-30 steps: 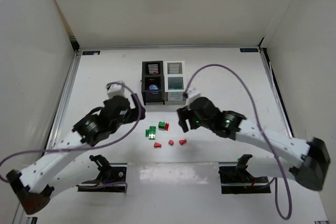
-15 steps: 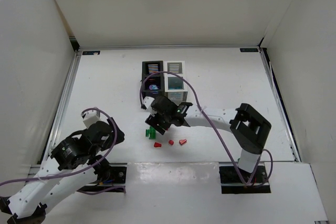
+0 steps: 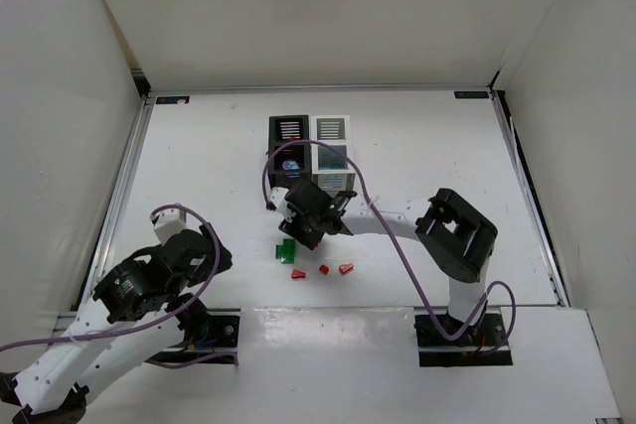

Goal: Sort the legos into containers by color

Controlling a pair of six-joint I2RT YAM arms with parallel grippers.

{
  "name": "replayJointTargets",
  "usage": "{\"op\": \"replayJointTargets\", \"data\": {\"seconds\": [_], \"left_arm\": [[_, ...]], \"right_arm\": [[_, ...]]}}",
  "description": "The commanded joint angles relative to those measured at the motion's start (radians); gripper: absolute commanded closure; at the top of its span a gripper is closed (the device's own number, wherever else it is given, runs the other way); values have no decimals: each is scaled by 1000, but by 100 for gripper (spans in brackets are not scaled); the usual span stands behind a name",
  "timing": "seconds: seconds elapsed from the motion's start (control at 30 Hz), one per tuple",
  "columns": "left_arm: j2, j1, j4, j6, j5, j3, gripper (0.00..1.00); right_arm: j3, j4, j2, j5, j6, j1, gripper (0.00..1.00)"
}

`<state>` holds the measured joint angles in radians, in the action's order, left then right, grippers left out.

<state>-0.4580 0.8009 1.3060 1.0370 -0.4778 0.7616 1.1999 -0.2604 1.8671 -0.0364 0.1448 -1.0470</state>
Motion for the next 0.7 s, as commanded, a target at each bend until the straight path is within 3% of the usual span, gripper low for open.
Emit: {"op": "replayJointTargets", "data": {"seconds": [0.0,0.1,0.17,0.3,0.53,0.67], "left_arm": [[2,3,15,9,-27,27,0],[1,3,12,9,-27,28,0],[-4,3,3,9,-28,30,0],[-24,3,-20,-5,-21,34,0],[-76,3,-89,-34,-19,38,0],[-120,4,-155,-67,-10,27,0]], "right_arm": [[35,20,24,23,12,-8,54],[30,32,12,-13,-1,-19,70],[27,38,-6,-20,-8,-28,70],[47,3,-94,-51,-19,-31,79],[156,-95,-279,-161,-47,-2,83],[280,-160,-286,-154,-56,106,85]]}}
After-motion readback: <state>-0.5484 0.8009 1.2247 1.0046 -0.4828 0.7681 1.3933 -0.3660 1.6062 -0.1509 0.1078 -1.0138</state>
